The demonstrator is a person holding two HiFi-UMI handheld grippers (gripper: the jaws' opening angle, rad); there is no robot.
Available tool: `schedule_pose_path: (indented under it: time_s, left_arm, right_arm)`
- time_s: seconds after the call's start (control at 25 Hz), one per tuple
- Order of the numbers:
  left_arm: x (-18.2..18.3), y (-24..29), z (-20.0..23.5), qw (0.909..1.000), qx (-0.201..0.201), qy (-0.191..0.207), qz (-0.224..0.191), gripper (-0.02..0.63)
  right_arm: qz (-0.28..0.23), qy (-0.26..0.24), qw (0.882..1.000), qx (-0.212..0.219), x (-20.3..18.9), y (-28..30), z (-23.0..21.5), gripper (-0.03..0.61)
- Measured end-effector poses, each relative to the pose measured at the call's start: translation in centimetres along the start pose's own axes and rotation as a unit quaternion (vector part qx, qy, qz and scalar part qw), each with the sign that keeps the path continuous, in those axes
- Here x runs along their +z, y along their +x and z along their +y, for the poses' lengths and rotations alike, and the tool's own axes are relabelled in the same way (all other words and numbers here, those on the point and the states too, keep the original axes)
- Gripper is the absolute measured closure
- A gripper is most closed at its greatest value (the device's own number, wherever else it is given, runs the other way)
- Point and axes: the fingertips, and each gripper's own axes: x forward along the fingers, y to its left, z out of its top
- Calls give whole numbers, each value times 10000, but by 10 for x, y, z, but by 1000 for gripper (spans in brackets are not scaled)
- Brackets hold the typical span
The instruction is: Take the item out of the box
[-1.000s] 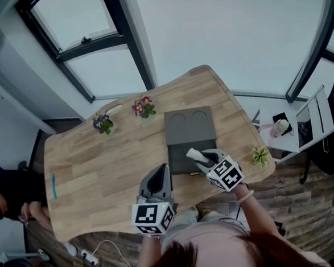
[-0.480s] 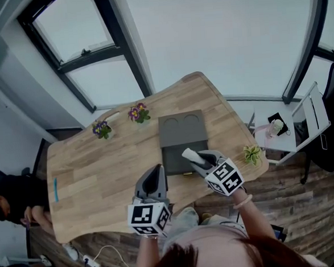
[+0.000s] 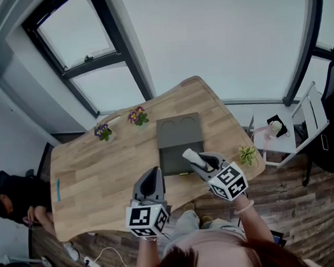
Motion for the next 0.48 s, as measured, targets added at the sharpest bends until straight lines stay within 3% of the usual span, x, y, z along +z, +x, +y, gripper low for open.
schedule_pose_path:
  time_s: [0.48]
  left_arm:
    - [2,-20,-28,9999,117,31,-1,613]
  right_arm:
    - [-569,319,9978,89,11,-44,5,446]
